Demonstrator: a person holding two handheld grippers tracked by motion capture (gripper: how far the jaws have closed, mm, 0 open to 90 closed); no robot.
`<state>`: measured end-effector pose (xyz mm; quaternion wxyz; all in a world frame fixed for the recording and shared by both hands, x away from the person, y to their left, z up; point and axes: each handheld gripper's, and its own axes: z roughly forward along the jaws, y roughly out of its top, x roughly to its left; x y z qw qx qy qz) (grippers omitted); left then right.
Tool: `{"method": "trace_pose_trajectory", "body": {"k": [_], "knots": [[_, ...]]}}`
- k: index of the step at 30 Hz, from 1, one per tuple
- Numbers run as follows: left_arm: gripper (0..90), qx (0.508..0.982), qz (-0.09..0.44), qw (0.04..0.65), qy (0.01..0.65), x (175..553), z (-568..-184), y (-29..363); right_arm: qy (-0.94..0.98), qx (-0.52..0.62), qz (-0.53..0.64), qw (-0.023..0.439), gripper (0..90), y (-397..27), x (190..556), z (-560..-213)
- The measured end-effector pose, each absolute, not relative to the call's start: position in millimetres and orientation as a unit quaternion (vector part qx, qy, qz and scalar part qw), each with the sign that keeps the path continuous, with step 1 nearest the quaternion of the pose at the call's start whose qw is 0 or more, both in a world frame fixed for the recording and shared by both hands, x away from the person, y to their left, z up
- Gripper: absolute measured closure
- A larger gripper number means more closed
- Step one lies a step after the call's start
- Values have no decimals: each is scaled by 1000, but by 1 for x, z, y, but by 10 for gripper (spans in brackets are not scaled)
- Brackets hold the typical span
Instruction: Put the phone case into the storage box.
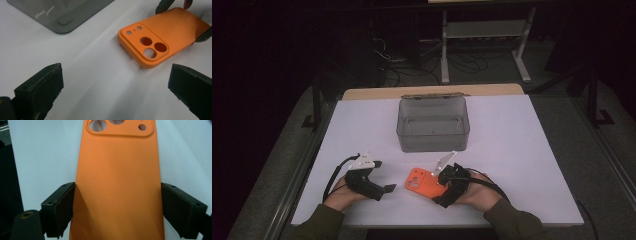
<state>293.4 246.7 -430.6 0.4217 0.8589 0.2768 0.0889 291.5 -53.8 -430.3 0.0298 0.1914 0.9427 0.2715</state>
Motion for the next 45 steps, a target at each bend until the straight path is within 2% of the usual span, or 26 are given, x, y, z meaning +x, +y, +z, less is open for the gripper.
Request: {"method": "trace_pose_trajectory", "body": {"k": [45], "knots": [[0,853,86,432,279,293,-428,247,922,167,349,18,158,-90,303,-391]]}}
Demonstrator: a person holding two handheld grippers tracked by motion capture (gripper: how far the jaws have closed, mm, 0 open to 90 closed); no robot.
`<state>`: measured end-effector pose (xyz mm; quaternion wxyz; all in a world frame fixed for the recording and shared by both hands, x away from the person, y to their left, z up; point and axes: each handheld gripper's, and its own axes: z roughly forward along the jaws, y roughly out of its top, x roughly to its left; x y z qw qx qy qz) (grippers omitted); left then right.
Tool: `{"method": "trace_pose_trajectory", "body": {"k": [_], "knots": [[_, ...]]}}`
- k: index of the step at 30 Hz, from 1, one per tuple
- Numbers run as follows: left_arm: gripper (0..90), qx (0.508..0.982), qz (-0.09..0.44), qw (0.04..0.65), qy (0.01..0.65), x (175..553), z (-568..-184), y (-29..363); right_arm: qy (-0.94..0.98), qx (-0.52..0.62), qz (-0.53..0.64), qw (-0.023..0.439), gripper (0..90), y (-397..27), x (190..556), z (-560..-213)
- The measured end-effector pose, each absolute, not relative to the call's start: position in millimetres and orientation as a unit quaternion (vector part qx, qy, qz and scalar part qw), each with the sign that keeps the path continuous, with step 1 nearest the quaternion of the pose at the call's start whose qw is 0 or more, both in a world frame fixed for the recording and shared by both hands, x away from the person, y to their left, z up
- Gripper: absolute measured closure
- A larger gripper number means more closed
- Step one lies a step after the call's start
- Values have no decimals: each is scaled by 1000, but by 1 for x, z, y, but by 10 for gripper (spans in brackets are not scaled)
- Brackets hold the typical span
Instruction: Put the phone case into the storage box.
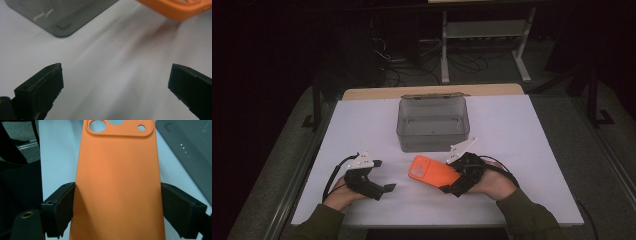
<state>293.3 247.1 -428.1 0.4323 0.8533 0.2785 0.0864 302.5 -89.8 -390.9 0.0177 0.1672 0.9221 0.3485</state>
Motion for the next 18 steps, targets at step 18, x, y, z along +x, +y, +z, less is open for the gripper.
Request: {"method": "trace_pose_trajectory", "body": {"k": [18], "knots": [[0,855,85,429,280,294,-430,247,911,167,377,27,158,-115,314,-375]]}}
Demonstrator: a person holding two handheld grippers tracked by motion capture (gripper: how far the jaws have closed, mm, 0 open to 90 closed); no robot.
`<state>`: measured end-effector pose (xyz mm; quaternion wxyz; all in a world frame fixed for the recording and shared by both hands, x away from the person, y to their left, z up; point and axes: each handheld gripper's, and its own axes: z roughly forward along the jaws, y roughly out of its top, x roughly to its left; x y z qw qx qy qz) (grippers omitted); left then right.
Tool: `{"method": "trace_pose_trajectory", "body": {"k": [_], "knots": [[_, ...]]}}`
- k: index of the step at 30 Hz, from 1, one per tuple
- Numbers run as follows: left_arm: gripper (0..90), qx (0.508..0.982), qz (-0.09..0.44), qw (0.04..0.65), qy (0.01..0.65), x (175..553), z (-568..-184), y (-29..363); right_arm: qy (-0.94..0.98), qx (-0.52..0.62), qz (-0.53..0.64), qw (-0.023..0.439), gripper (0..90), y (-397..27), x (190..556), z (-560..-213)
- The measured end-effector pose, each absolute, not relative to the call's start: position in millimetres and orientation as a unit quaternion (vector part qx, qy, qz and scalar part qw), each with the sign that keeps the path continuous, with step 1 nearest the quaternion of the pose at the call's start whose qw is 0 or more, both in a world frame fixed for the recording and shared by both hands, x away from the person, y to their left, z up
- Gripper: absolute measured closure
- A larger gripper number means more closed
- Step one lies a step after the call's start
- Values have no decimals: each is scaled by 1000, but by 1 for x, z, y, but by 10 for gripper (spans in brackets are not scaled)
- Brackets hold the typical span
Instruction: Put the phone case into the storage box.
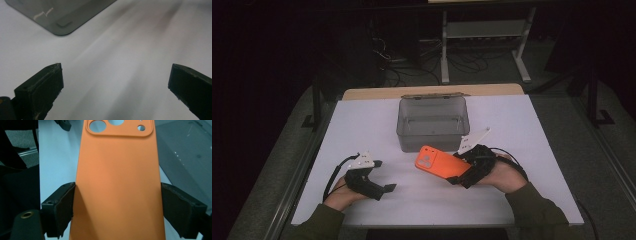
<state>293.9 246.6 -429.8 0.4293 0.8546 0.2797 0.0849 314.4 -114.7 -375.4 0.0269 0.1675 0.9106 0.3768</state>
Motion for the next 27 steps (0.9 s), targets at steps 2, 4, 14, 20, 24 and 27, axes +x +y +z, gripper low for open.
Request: {"method": "trace_pose_trajectory", "body": {"k": [2,4,14,20,24,27], "knots": [[0,854,85,430,280,294,-430,247,909,169,380,27,158,-117,317,-374],[0,855,85,429,280,294,-430,247,908,168,383,27,157,-119,319,-373],[0,855,84,428,280,295,-430,246,904,170,392,31,157,-122,330,-365],[0,856,82,427,279,296,-430,246,902,176,393,34,157,-124,333,-366],[0,856,83,429,276,297,-427,246,903,175,390,34,157,-124,333,-367],[0,856,83,430,276,297,-424,246,905,172,388,36,157,-123,334,-368]]}}
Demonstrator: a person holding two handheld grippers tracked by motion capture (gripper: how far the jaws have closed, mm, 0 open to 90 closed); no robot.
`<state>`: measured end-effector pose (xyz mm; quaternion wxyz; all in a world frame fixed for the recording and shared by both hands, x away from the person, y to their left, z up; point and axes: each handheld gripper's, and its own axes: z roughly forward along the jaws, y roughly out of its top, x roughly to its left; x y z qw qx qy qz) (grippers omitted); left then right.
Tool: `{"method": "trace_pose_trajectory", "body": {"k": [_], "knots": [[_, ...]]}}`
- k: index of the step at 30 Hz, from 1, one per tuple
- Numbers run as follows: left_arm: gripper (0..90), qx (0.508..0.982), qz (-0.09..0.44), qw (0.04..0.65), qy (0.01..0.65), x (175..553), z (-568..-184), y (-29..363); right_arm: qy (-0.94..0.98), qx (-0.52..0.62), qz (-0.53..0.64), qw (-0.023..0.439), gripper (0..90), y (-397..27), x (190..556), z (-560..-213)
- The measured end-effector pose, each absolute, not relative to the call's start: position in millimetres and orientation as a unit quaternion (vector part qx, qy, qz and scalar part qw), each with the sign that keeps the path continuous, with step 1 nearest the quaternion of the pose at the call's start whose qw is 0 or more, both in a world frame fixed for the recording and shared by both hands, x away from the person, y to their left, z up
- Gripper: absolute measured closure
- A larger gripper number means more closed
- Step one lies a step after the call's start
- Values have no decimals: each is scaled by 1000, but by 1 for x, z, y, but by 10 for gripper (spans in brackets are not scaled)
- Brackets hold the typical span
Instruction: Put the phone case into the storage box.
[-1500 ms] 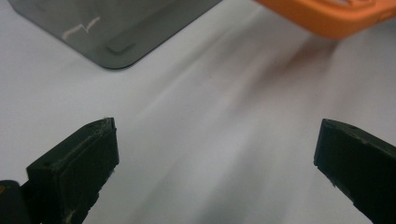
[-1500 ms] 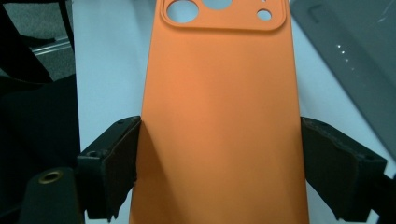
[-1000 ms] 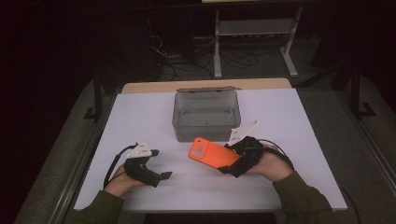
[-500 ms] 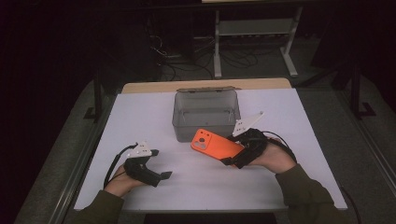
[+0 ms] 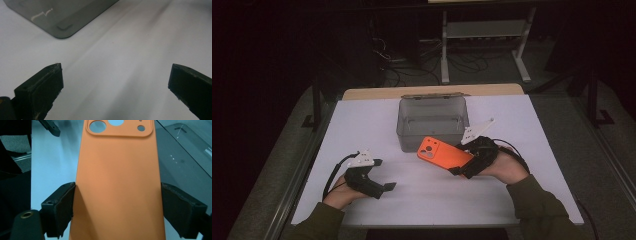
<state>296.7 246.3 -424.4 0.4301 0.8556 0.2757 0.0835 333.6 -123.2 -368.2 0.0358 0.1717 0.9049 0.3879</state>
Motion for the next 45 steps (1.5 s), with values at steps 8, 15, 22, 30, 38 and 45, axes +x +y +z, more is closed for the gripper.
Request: {"method": "trace_pose_trajectory", "body": {"k": [8,15,22,30,38,45], "knots": [[0,855,80,434,273,298,-418,243,905,175,385,36,157,-122,333,-369],[0,853,78,438,272,299,-412,241,906,175,383,37,157,-121,333,-370],[0,851,74,442,274,302,-406,239,907,176,381,36,157,-121,333,-371],[0,850,70,448,268,307,-396,232,908,173,380,38,157,-120,333,-371],[0,849,66,454,261,311,-389,225,909,175,376,39,157,-120,333,-373],[0,848,65,459,258,313,-384,220,909,175,376,39,157,-120,333,-372]]}}
